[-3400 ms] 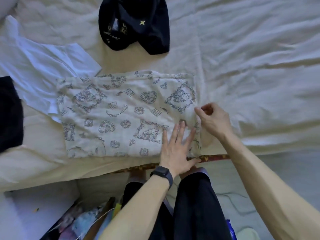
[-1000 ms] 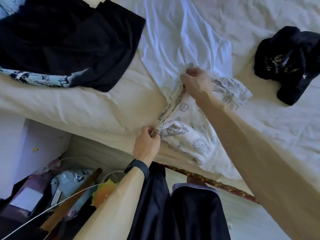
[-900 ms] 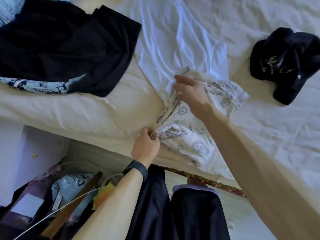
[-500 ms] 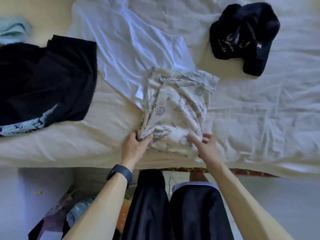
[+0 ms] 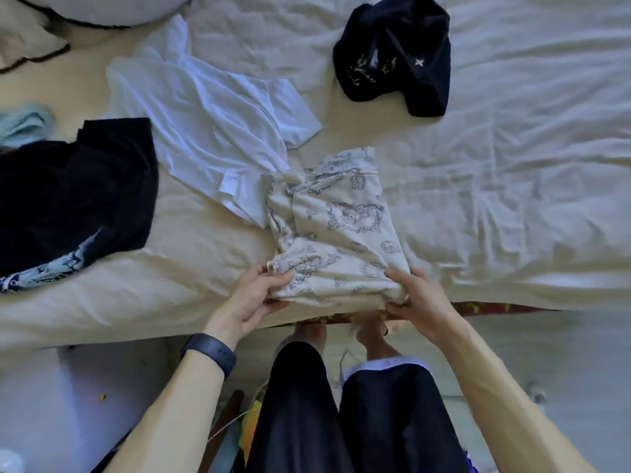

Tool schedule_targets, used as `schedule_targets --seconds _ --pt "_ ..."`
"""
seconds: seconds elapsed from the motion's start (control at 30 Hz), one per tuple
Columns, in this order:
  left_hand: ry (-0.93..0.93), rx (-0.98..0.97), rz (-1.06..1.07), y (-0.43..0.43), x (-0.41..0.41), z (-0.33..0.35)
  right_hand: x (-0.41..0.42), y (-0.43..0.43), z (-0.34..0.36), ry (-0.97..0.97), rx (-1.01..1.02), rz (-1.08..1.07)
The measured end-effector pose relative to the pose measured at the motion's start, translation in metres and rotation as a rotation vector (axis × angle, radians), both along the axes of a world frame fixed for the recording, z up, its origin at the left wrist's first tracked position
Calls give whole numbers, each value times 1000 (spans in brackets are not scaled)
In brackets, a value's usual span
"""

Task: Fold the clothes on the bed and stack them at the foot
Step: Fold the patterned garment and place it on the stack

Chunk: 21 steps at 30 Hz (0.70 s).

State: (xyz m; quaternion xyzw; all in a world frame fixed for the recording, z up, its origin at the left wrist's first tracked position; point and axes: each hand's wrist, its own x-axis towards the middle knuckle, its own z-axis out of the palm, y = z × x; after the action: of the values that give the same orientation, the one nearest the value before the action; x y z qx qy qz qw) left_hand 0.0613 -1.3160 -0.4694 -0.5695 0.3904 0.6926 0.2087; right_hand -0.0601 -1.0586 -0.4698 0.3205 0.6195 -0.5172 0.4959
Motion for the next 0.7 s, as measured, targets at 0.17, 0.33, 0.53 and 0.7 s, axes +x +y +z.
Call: schedule_targets --seconds 0.17,0.33,0.53,0.7 --pt "279 -64 -23 34 -92 86 -78 47 92 77 -97 -8" --pt "407 -181 -67 56 -182 159 -155 59 176 296 -131 -50" --pt "522 -248 22 72 -222 195 -192 69 209 464 -211 -36" --pt "487 -395 -4 86 -181 140 -164 83 147 501 -152 13"
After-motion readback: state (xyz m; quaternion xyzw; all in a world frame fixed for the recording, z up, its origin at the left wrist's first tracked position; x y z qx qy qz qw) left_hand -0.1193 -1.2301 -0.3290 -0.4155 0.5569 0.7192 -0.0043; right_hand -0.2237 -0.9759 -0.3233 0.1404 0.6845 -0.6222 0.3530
